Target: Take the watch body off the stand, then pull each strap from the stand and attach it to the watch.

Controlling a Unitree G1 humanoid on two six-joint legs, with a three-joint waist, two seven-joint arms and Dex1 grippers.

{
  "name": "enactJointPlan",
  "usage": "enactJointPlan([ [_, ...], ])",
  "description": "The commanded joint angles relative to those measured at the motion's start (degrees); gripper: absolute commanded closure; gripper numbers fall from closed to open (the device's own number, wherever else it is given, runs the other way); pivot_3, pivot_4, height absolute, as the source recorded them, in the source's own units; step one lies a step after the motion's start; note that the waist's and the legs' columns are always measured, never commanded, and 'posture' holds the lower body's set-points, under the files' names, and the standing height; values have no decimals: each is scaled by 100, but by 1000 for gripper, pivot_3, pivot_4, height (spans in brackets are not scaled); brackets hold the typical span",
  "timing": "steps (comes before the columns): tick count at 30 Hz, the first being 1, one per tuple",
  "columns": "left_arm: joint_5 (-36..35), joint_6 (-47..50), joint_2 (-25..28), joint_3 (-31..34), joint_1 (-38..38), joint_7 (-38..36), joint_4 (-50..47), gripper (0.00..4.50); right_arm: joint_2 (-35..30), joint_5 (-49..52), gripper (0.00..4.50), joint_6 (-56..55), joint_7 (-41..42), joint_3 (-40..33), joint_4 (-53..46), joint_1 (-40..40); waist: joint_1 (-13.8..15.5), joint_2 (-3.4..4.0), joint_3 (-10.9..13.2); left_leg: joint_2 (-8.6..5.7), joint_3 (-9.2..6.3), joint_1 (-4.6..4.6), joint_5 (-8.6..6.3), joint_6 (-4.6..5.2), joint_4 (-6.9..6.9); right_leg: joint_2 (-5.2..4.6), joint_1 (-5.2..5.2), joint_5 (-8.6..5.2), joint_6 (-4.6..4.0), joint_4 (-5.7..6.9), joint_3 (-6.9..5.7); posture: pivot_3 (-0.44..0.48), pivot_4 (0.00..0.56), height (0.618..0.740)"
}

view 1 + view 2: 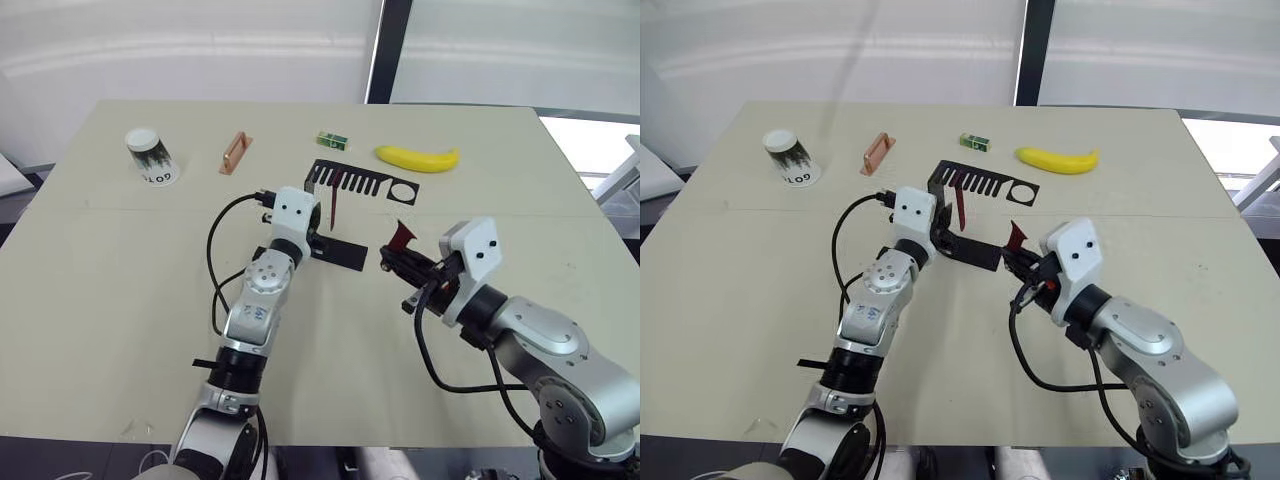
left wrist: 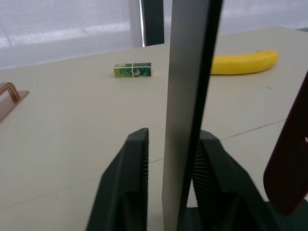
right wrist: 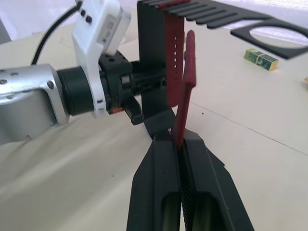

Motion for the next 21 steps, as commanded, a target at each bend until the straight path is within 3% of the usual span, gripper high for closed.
enactJointPlan([
  [1,-88,11,133,47,131,-191,-492,1730,-169,271,4500,-128,246,-127,60,-30,1,0,0,0,0,0,0,0,-1,0,0,0,0,-1,0,0,150,740],
  [4,-228,181,409,67,479,-527,-967,200,-236,337,4500,-288,350,-135,309,28,-11,0,0,1,0,2,0,0,-2,0,0,0,0,1,1,0,150,740],
  [5,-293,252,521,77,590,-673,-1144,48,-255,357,4500,-341,388,-136,369,35,-15,0,0,1,0,2,0,0,-3,0,0,0,0,1,1,0,150,740],
  [7,-470,428,721,125,777,-960,-1457,48,-292,413,4500,-429,456,-159,486,29,-17,0,0,2,0,3,0,0,-3,-1,0,0,0,2,1,0,150,740],
  [13,-2002,1222,1926,848,1420,-2655,-2393,48,-592,800,4500,-660,1021,-335,1015,-204,-99,3,2,4,-1,5,1,-2,-4,-2,0,-2,-4,3,-2,0,150,740],
  [21,-5191,3067,2831,1596,1434,-4300,-3092,48,-1287,2042,4500,-342,2319,-345,1644,-718,-129,2,4,2,-11,-1,-1,1,-2,-7,2,-2,-3,-1,-8,0,150,740],
])
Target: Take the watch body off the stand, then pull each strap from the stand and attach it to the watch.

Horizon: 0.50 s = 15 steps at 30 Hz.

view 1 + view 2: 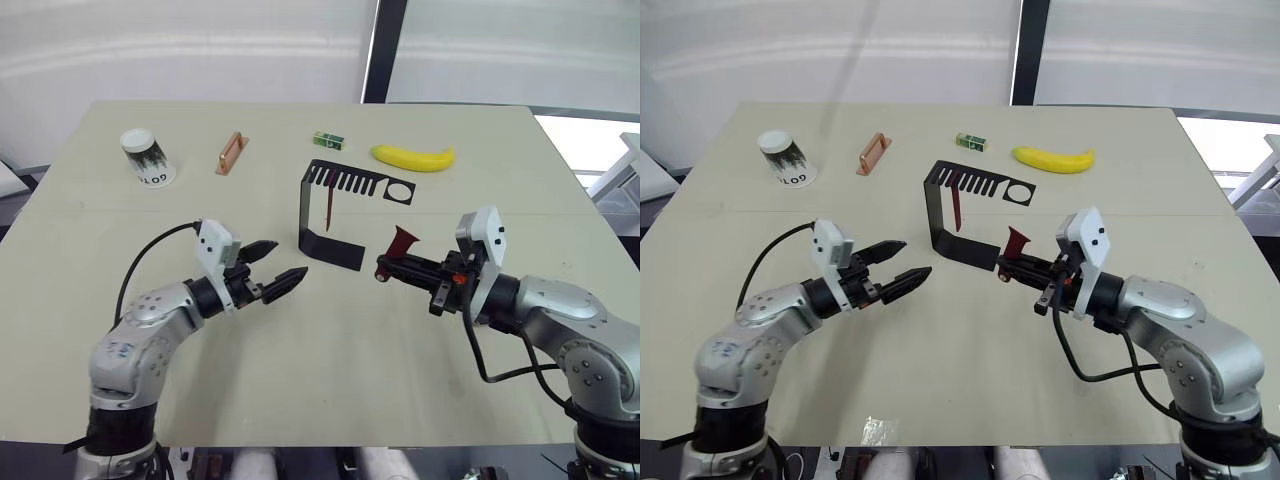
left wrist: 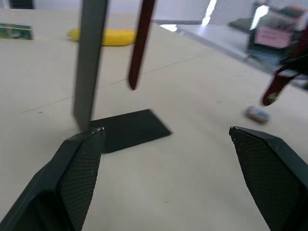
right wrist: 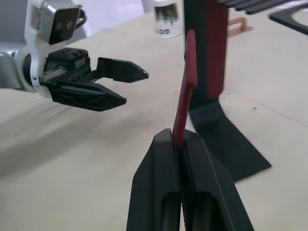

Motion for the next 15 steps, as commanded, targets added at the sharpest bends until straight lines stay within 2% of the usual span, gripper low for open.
enactJointPlan([
  [1,-1337,665,181,157,-362,-484,-221,48,-112,642,4500,164,458,-90,296,-341,-1,0,0,0,-1,0,0,0,0,0,1,0,0,1,0,0,150,740],
  [4,-1821,908,78,127,-840,-383,130,48,-14,772,4500,153,550,60,688,-687,0,0,0,-2,-3,-3,-1,1,9,1,3,0,0,0,0,0,150,740],
  [9,-1779,766,-45,-203,-1335,-558,623,48,59,798,4500,49,892,380,947,-971,-17,2,1,-1,-6,-3,-1,1,2,4,2,0,0,-3,-1,0,150,740],
  [11,-1687,659,-122,-382,-1514,-678,829,567,84,789,4500,51,992,523,966,-1098,-14,4,3,0,-5,-5,-1,1,2,3,-2,0,0,-3,-1,0,150,740],
  [13,-1601,588,-192,-526,-1672,-706,1036,1313,124,756,4500,48,1039,652,966,-1184,-7,4,3,0,-5,-5,0,1,6,3,-2,0,0,-1,-1,0,150,740],
  [15,-1517,508,-229,-641,-1739,-744,1146,1313,163,777,4500,66,1048,716,961,-1228,-8,4,3,-1,-6,-4,0,1,8,2,0,0,0,-1,-1,0,150,740],
])
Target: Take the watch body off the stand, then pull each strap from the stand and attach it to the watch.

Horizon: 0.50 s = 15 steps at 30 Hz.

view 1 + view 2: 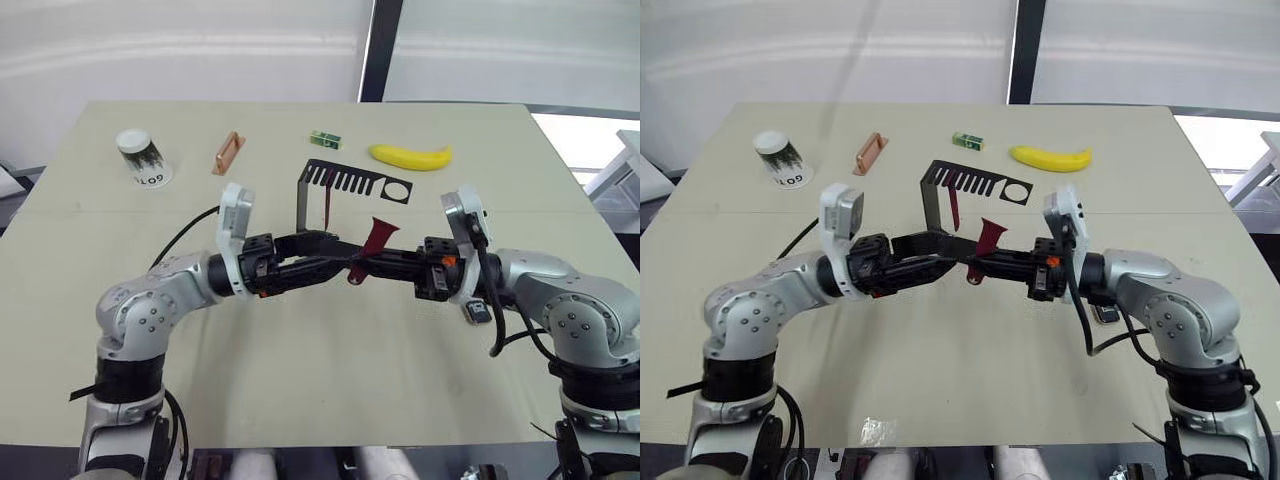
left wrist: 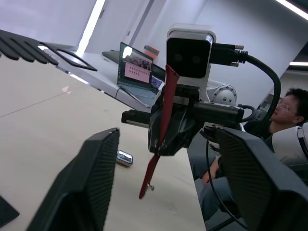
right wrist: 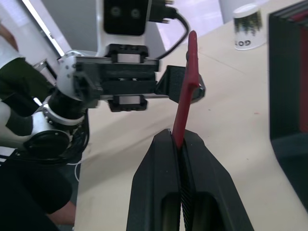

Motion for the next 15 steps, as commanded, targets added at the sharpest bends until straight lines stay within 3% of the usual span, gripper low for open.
enactJointPlan([
  [1,91,-176,-53,-158,-130,-141,90,1313,44,104,4500,-81,155,51,-132,-73,-4,1,0,0,0,-1,0,0,-1,0,0,0,0,-1,0,0,150,740],
  [12,-58,-211,-371,-200,-192,-148,93,1313,104,128,4500,-136,78,77,-236,22,-3,1,1,1,0,-1,0,0,-1,-1,-2,0,0,1,0,0,150,740],
  [15,-97,-180,-432,-188,-201,-110,100,2197,108,171,4500,-107,54,62,-275,54,0,1,1,1,0,-1,0,0,-1,-2,-1,0,0,1,0,0,150,740],
])
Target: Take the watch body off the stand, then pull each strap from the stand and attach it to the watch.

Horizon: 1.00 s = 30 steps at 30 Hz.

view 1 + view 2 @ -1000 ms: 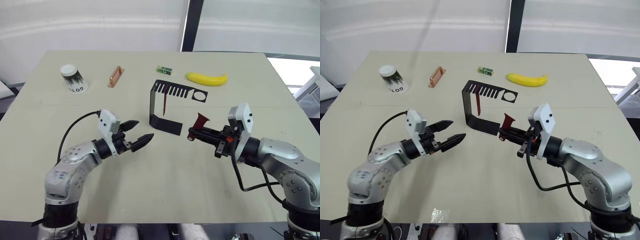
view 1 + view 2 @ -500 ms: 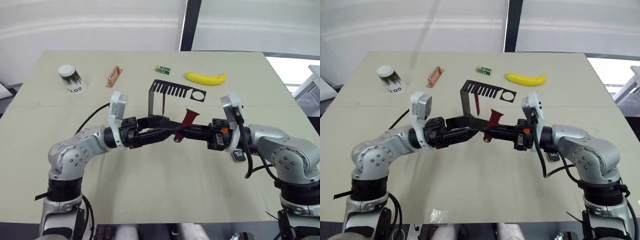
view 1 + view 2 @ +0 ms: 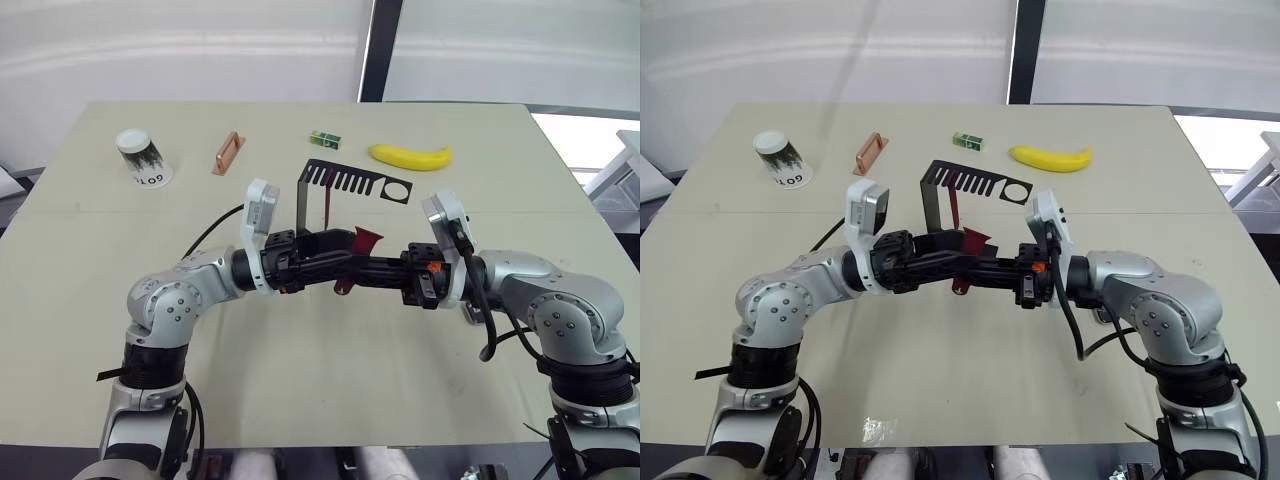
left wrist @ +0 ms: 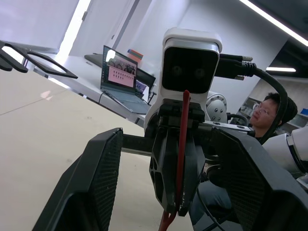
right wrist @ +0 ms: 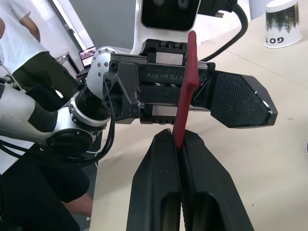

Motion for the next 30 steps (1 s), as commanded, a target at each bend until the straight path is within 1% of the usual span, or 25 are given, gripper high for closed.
enactJointPlan([
  [1,-155,-56,-48,32,-63,-46,-124,2640,21,182,4500,-61,-31,-149,-251,9,-3,0,0,0,0,0,0,0,0,0,0,0,0,0,0,0,150,740],
  [3,-175,-34,-86,20,-64,-21,-133,3504,24,214,4500,-47,-53,-159,-272,25,-6,0,0,0,0,0,0,0,0,0,0,0,0,0,0,0,150,740],
  [15,-477,197,-270,96,50,77,-9,3504,78,337,4500,33,-223,-196,-204,-11,1,0,0,0,-1,0,0,0,0,0,0,0,0,0,0,0,150,740],
  [20,-794,309,-449,325,78,268,216,3504,92,442,4500,76,-302,-251,-133,-73,-6,0,0,0,-1,0,0,0,0,0,0,0,0,0,0,0,150,740],
  [30,-756,222,-430,255,100,229,104,3504,28,524,4500,134,-319,-282,-97,-89,-1,0,0,0,-1,0,0,0,-1,0,0,0,0,-1,0,0,150,740],
])
